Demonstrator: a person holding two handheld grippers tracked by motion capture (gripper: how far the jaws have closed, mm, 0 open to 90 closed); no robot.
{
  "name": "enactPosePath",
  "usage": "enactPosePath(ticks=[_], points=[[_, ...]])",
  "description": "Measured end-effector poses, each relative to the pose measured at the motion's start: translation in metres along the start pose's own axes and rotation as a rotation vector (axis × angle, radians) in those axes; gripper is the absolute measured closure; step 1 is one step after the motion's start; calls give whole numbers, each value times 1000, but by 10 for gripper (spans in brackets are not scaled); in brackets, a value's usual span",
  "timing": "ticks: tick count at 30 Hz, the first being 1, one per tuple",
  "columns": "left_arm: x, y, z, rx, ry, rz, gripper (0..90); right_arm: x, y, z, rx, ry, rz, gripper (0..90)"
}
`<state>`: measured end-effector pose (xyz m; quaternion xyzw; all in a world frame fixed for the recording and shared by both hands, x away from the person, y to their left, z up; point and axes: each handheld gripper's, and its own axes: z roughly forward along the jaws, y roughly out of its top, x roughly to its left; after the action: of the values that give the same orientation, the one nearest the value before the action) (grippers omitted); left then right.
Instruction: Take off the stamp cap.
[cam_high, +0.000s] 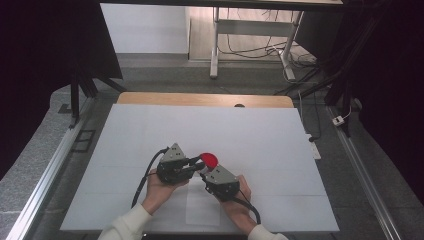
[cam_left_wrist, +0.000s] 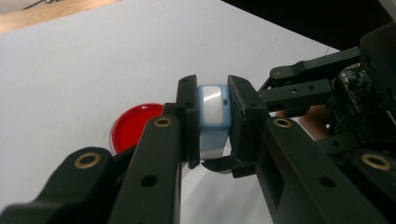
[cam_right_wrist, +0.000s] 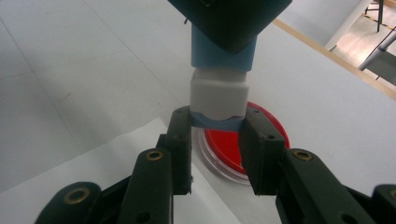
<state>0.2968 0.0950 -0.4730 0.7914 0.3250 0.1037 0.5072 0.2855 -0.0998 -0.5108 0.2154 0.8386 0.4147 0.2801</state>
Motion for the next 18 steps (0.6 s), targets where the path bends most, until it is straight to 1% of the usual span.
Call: enactPosePath(ticks=[4,6,7,8,9,10,11,12,13,14,17,18], points=[[0,0,0,1,-4,-5,752,0,0,0,0,4,-15,658],[1,0,0,0,-7,-8,752,-1,1,0,7,6,-31,658],[1,0,0,-1,-7,-9,752,-1,1,0,7,6,-31,658],[1,0,-1,-5,-7,-12,752,-1,1,0,18,4,-42,659],[2,2,-7,-42,44,4,752,0,0,2,37,6,-42,659],[2,2,-7,-42,44,4,753,0,0,2,37,6,-42,659],[9,5,-17,-76,45,-21,753,-1,-6,5,56,23,-10,659],[9,5,-17,-76,45,-21,753,-1,-6,5,56,23,-10,659],[12,5,-21,-84,36,-42,753,-2,-7,5,58,31,3,659],[15,5,-23,-91,27,-60,753,-3,-5,4,42,24,4,658],[17,4,-24,-88,18,-65,753,-5,-4,2,29,17,4,658],[16,4,-23,-85,13,-63,752,-5,-5,2,19,16,17,658]])
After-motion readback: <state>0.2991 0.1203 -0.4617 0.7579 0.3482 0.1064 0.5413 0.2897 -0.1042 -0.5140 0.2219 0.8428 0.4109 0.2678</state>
